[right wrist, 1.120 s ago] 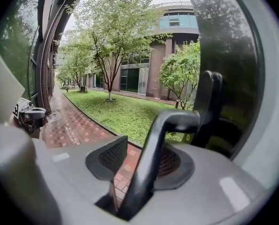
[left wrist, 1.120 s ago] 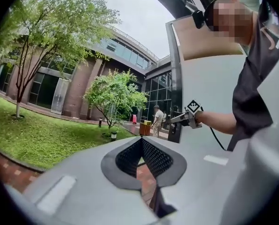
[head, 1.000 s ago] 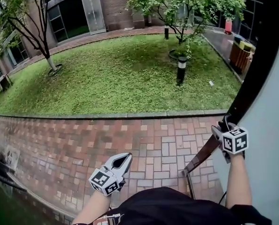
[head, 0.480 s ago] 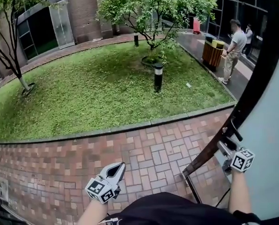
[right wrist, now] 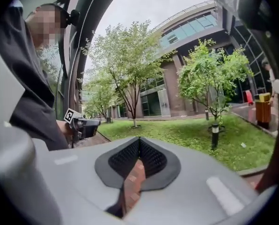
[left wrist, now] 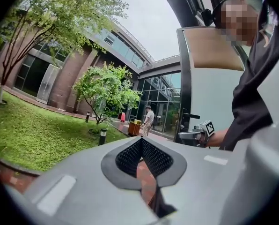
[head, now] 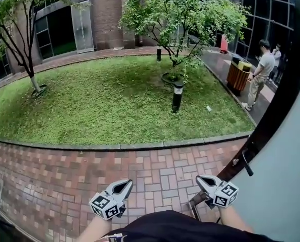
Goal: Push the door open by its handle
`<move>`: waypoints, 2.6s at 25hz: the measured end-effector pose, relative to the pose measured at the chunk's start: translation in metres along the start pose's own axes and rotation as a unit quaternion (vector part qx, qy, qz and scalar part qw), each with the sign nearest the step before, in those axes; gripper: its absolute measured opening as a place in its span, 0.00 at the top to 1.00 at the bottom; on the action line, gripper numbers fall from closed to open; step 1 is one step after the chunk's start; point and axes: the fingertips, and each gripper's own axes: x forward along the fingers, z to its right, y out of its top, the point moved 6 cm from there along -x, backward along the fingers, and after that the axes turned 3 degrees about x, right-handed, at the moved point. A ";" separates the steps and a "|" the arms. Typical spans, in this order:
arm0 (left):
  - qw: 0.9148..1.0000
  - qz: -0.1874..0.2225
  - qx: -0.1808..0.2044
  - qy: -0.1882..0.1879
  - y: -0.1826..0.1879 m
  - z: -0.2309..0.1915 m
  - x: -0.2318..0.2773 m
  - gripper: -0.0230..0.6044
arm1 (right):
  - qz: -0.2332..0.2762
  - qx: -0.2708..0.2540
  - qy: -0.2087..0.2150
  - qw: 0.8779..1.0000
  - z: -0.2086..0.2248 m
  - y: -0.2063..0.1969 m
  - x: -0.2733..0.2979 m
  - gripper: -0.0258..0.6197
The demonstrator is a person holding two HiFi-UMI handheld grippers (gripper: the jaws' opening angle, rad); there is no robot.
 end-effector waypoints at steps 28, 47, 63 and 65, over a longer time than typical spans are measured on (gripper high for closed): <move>0.993 0.025 0.020 0.113 -0.004 0.118 -0.076 0.97 | -0.026 -0.017 0.148 0.988 -0.042 -0.016 -0.030 0.96; 0.969 0.008 0.026 0.246 -0.020 0.369 -0.227 0.97 | -0.054 -0.062 0.249 0.965 -0.142 -0.042 -0.098 0.96; 0.999 0.015 0.016 0.039 -0.069 0.557 -0.388 0.97 | -0.065 -0.095 0.153 0.982 -0.412 -0.086 -0.367 0.96; 0.999 0.012 0.019 0.038 -0.070 0.570 -0.399 0.97 | -0.046 -0.081 0.128 0.987 -0.414 -0.088 -0.396 0.96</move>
